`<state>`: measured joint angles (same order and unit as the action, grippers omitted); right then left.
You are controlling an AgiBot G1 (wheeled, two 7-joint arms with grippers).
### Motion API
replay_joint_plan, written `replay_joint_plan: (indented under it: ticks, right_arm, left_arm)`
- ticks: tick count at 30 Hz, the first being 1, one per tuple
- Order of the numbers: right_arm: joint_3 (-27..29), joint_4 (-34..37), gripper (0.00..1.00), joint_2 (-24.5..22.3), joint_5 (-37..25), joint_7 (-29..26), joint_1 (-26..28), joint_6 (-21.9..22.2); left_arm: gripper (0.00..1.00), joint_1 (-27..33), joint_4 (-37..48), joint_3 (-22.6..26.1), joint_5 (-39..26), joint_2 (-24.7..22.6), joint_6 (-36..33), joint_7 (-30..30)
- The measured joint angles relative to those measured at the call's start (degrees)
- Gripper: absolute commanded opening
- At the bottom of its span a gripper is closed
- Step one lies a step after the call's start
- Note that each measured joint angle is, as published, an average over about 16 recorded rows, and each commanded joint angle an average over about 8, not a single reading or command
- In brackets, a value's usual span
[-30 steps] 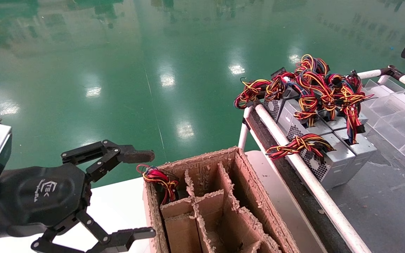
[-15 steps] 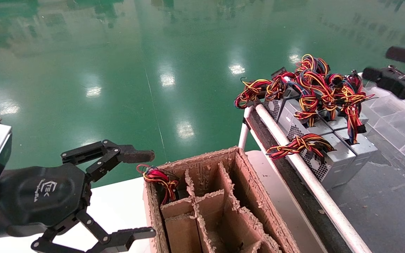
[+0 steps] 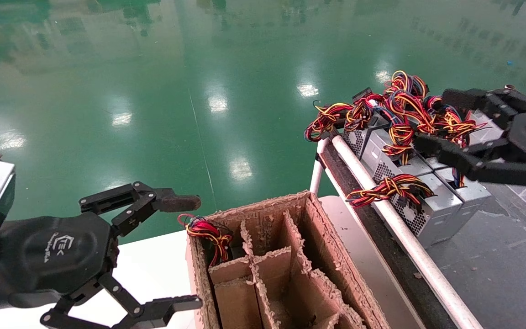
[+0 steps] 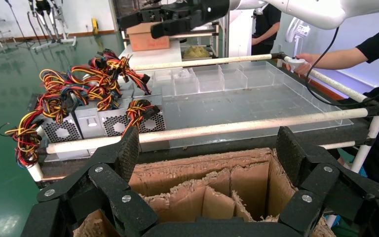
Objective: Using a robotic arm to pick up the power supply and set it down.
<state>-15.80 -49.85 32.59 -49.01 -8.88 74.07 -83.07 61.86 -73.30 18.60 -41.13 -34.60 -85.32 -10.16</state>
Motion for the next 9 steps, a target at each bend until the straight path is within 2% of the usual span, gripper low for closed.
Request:
replay_joint_plan:
  ticks: [9]
  right_arm:
    - [0.0, -4.5, 1.0, 0.5, 1.3, -0.4, -2.3, -0.5]
  left_arm:
    - [1.0, 0.0, 0.0, 0.0, 0.0, 0.0, 0.0, 0.0]
